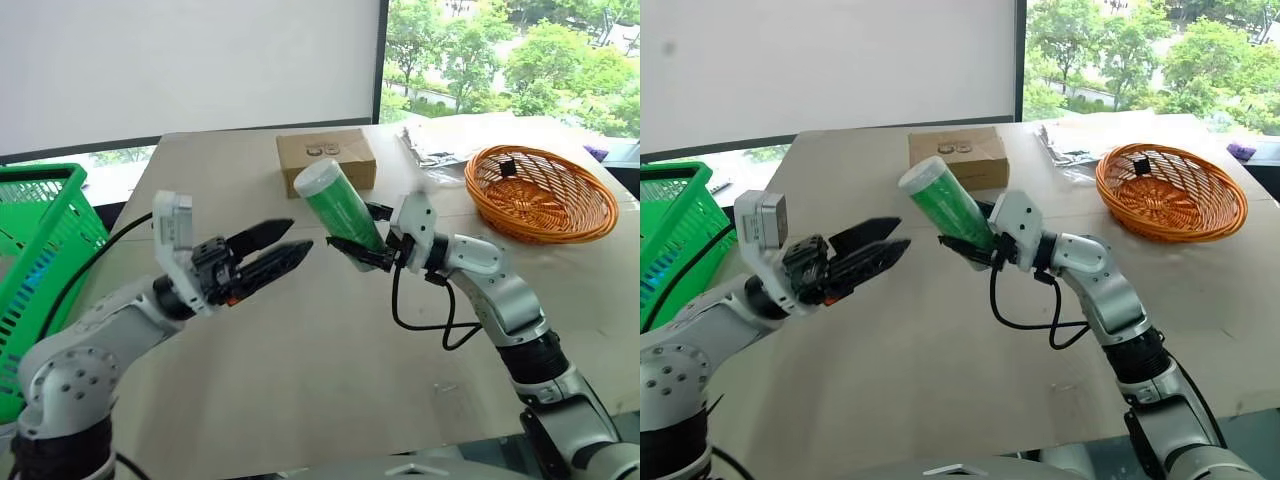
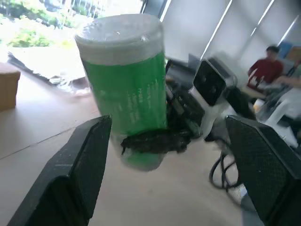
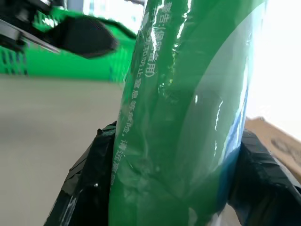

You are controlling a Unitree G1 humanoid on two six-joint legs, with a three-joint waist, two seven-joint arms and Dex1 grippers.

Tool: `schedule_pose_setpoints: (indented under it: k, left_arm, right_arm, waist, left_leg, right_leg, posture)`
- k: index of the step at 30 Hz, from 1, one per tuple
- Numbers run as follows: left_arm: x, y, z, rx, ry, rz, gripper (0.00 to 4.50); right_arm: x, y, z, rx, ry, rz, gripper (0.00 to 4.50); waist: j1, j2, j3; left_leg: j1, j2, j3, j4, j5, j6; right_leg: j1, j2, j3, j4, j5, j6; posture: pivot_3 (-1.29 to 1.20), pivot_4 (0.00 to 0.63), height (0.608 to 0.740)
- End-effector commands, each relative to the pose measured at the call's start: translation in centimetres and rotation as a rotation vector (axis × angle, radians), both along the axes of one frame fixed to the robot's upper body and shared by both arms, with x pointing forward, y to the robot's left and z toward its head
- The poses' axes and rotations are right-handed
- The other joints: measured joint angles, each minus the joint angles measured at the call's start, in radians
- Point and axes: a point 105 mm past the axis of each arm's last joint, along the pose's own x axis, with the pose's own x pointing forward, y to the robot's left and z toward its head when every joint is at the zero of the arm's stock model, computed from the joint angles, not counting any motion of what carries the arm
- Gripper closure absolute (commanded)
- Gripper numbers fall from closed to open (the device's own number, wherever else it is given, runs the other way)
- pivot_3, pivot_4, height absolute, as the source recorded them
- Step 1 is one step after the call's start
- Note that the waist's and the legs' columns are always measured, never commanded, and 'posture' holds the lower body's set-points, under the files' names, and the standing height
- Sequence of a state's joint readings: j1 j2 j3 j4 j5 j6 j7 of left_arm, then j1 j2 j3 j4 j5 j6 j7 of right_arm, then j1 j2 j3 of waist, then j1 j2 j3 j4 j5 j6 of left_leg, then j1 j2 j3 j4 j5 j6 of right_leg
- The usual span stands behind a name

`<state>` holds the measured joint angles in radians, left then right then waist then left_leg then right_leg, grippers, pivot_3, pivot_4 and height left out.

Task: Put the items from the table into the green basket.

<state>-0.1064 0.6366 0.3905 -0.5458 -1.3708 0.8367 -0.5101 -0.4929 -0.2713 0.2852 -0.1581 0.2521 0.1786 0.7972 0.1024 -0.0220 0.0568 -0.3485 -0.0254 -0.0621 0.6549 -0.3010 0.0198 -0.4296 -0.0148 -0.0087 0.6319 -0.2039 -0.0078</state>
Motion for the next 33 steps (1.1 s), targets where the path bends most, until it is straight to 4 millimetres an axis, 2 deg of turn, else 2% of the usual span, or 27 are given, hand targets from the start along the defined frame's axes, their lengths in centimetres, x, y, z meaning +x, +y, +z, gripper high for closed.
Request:
schedule_pose_setpoints:
  k: [1, 10, 21, 24, 25, 27, 29, 30, 32, 33]
  left_arm:
    - [0.0, -0.1, 1.9, -0.096, -0.026, -0.012, 0.52]
    - [0.6, -1.1, 1.5, -0.106, 0.002, -0.034, 0.52]
    - [1.4, -2.1, 0.5, -0.087, 0.027, -0.053, 0.52]
    - [1.7, -1.8, 0.5, -0.107, 0.034, -0.038, 0.52]
    - [1.8, -1.6, 0.5, -0.119, 0.036, -0.035, 1.07]
    - [1.8, -1.5, 0.6, -0.123, 0.035, -0.036, 1.8]
    - [1.9, -1.4, 0.6, -0.123, 0.036, -0.032, 2.16]
    - [2.0, -1.4, 0.6, -0.118, 0.035, -0.029, 2.18]
    - [2.2, -1.4, 0.5, -0.107, 0.034, -0.02, 2.23]
    - [2.2, -1.4, 0.5, -0.105, 0.032, -0.017, 2.27]
  right_arm:
    - [-1.0, 0.8, 1.8, 0.028, -0.11, 0.057, 2.13]
    - [-2.8, 2.3, 1.9, 0.028, -0.128, 0.208, 2.13]
    - [-3.5, 2.6, 2.3, 0.055, -0.112, 0.286, 2.13]
    - [-3.3, 2.7, 2.3, 0.063, -0.103, 0.281, 2.13]
    - [-3.4, 2.7, 2.2, 0.064, -0.098, 0.279, 2.13]
    - [-3.3, 2.6, 2.0, 0.062, -0.084, 0.275, 2.13]
    - [-3.1, 2.6, 1.8, 0.05, -0.075, 0.267, 2.13]
    - [-3.0, 2.6, 1.8, 0.05, -0.074, 0.258, 2.13]
    - [-2.7, 2.6, 1.7, 0.038, -0.055, 0.244, 1.17]
    - [-2.6, 2.6, 1.7, 0.036, -0.049, 0.239, 0.86]
  waist:
    - [-0.001, -0.001, -0.001]
    - [-0.006, -0.001, -0.001]
    - [-0.009, -0.001, -0.001]
    - [-0.011, -0.001, -0.001]
    - [-0.012, -0.001, -0.001]
    - [-0.011, -0.001, -0.001]
    - [-0.011, -0.001, -0.001]
    - [-0.011, -0.001, -0.001]
    - [-0.011, -0.001, -0.001]
    - [-0.011, -0.001, -0.001]
  left_leg:
    - [0.0, -0.001, 0.0, 0.0, 0.0, 0.0]
    - [0.003, -0.002, 0.0, 0.0, 0.003, -0.004]
    - [0.005, 0.001, 0.0, 0.003, 0.007, -0.01]
    - [0.005, 0.001, 0.001, 0.005, 0.007, -0.01]
    - [0.005, 0.001, 0.001, 0.005, 0.007, -0.01]
    - [0.005, 0.002, 0.001, 0.005, 0.007, -0.01]
    - [0.005, 0.002, 0.001, 0.005, 0.007, -0.01]
    - [0.005, 0.002, 0.001, 0.005, 0.007, -0.01]
    - [0.004, 0.002, 0.001, 0.006, 0.007, -0.01]
    - [0.004, 0.002, 0.001, 0.006, 0.007, -0.01]
  right_leg:
    - [0.0, -0.001, 0.0, 0.0, 0.0, 0.0]
    - [0.0, 0.0, 0.001, 0.006, -0.001, -0.001]
    - [0.0, 0.005, 0.002, 0.011, 0.002, -0.004]
    - [0.0, 0.006, 0.002, 0.012, 0.002, -0.004]
    - [0.0, 0.006, 0.002, 0.012, 0.002, -0.004]
    - [0.0, 0.006, 0.002, 0.012, 0.002, -0.004]
    - [0.0, 0.006, 0.002, 0.012, 0.002, -0.004]
    - [0.0, 0.006, 0.002, 0.012, 0.002, -0.004]
    - [0.0, 0.006, 0.002, 0.012, 0.002, -0.004]
    - [0.0, 0.006, 0.002, 0.012, 0.002, -0.004]
  posture:
    - [0.18, 0.0, 0.74]
    - [0.17, 0.0, 0.74]
    - [0.16, 0.0, 0.74]
    - [0.15, 0.0, 0.74]
    - [0.15, 0.0, 0.74]
    - [0.15, 0.0, 0.74]
    - [0.15, 0.0, 0.74]
    - [0.15, 0.0, 0.74]
    - [0.15, 0.0, 0.74]
    - [0.15, 0.0, 0.74]
